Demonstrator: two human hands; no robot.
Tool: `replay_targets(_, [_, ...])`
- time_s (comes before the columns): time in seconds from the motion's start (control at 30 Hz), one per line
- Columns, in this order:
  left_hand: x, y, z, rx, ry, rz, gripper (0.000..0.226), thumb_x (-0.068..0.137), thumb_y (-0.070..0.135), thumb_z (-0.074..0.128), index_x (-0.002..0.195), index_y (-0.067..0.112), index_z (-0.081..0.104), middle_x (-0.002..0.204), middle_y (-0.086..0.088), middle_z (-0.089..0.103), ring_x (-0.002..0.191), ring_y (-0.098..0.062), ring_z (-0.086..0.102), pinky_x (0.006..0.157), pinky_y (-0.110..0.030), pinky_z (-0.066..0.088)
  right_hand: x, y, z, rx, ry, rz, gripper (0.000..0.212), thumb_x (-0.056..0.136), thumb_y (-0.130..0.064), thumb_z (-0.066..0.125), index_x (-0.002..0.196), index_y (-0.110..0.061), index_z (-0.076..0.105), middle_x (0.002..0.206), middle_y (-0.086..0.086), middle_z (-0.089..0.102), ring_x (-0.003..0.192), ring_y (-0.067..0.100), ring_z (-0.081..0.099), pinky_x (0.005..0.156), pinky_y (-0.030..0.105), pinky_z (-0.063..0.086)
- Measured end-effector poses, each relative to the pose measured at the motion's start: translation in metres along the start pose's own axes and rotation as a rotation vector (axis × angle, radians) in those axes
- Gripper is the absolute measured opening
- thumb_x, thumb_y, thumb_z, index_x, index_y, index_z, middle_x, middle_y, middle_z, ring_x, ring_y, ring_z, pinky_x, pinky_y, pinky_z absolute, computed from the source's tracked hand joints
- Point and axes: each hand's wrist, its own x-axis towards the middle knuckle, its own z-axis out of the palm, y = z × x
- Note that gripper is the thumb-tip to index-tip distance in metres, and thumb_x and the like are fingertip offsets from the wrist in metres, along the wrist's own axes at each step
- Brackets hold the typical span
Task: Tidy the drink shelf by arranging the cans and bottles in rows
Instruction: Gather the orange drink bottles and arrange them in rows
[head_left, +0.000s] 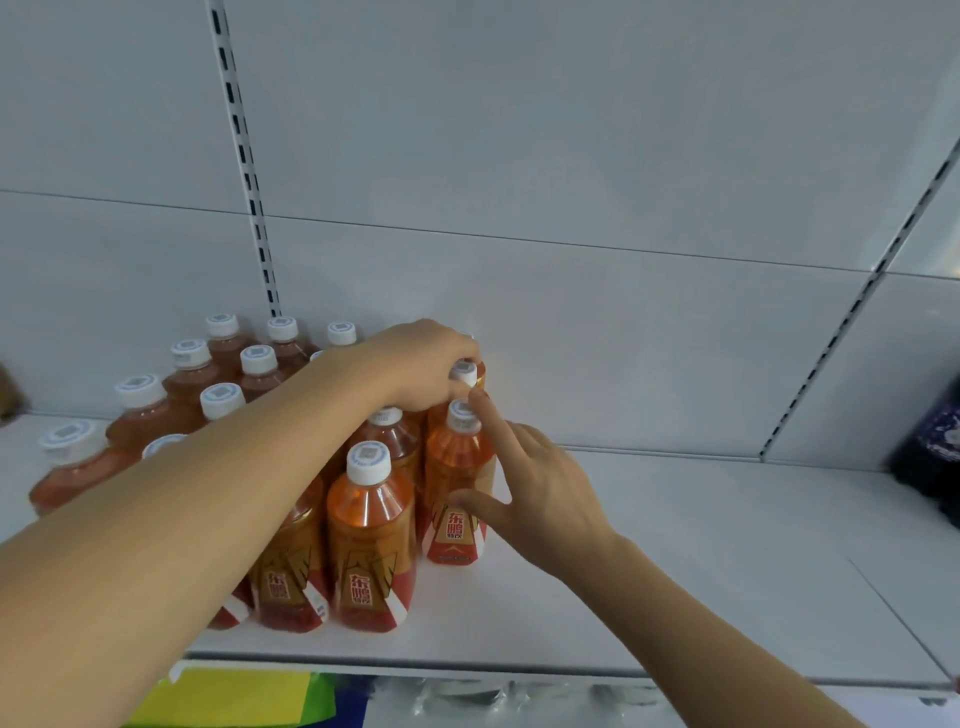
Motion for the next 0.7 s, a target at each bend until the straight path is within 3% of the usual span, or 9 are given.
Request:
replay_targets(0.07, [-0.002, 0.001, -0.001, 0.022, 0.002, -0.003, 0.023, 0.099, 0.041, 0.064, 0.121, 0.033, 0.064, 0.11, 0.006, 0.065, 0.096, -0.019, 0.061, 0.079, -0.038, 0.048, -0.011, -0.001, 0.004, 0.065, -0.079, 0.09, 0.121, 0.086, -0.067, 0.073, 0.169, -0.036, -0.01, 0.163, -0.007, 0.045, 0.138, 0.018, 0.051, 0.102, 0.035, 0.052])
replay_targets(0.13, [-0.003, 0.002, -0.002, 0.047, 0.006, -0.012, 0.013, 0.099, 0.04, 0.063, 0.103, 0.028, 0.06, 0.096, 0.005, 0.063, 0.084, -0.016, 0.058, 0.069, -0.035, 0.043, -0.026, -0.002, 0.014, 0.115, -0.138, 0.215, 0.12, 0.086, -0.077, 0.065, 0.167, -0.034, -0.012, 0.165, -0.01, 0.039, 0.144, 0.015, 0.045, 0.109, 0.033, 0.047])
replay_targets(0.2, [-0.003, 0.002, -0.003, 0.048, -0.001, -0.023, 0.015, 0.1, 0.04, 0.061, 0.098, 0.025, 0.059, 0.09, 0.006, 0.059, 0.082, -0.016, 0.057, 0.068, -0.035, 0.043, -0.038, 0.001, 0.027, 0.119, -0.162, 0.289, 0.101, 0.09, -0.078, 0.06, 0.167, -0.034, 0.011, 0.151, -0.013, 0.054, 0.136, 0.011, 0.051, 0.103, 0.029, 0.048])
replay_targets(0.27, [-0.003, 0.0, -0.004, 0.046, -0.002, -0.03, 0.018, 0.101, 0.04, 0.059, 0.106, 0.024, 0.065, 0.095, 0.004, 0.062, 0.086, -0.02, 0.061, 0.076, -0.04, 0.05, -0.042, 0.003, 0.038, 0.118, -0.138, 0.285, 0.074, 0.096, -0.072, 0.058, 0.158, -0.036, 0.036, 0.139, -0.016, 0.064, 0.128, 0.009, 0.056, 0.097, 0.025, 0.049])
replay_targets(0.43, [-0.005, 0.001, -0.008, 0.07, 0.012, -0.048, 0.023, 0.102, 0.036, 0.059, 0.119, 0.027, 0.07, 0.103, 0.005, 0.066, 0.09, -0.018, 0.062, 0.083, -0.043, 0.053, -0.039, -0.001, 0.047, 0.136, -0.058, 0.24, 0.055, 0.097, -0.062, 0.065, 0.141, -0.03, 0.057, 0.12, -0.013, 0.072, 0.112, 0.012, 0.064, 0.085, 0.024, 0.05])
replay_targets(0.6, [-0.009, 0.006, -0.012, -0.023, 0.037, -0.024, 0.056, 0.101, 0.059, 0.057, 0.148, 0.03, 0.055, 0.144, 0.006, 0.059, 0.125, -0.02, 0.058, 0.104, -0.043, 0.048, -0.039, 0.01, 0.036, 0.155, -0.153, 0.216, 0.076, 0.094, -0.078, 0.046, 0.158, -0.036, 0.04, 0.141, -0.015, 0.062, 0.131, 0.007, 0.052, 0.099, 0.023, 0.047])
replay_targets(0.7, [-0.019, 0.018, -0.016, -0.044, 0.037, 0.013, 0.074, 0.101, 0.067, 0.047, 0.161, 0.026, 0.04, 0.166, 0.007, 0.038, 0.149, -0.019, 0.04, 0.119, -0.04, 0.037, -0.035, 0.028, 0.024, 0.244, -0.264, 0.229, 0.092, 0.094, -0.08, 0.039, 0.169, -0.033, 0.015, 0.167, -0.013, 0.038, 0.152, 0.009, 0.033, 0.117, 0.03, 0.04])
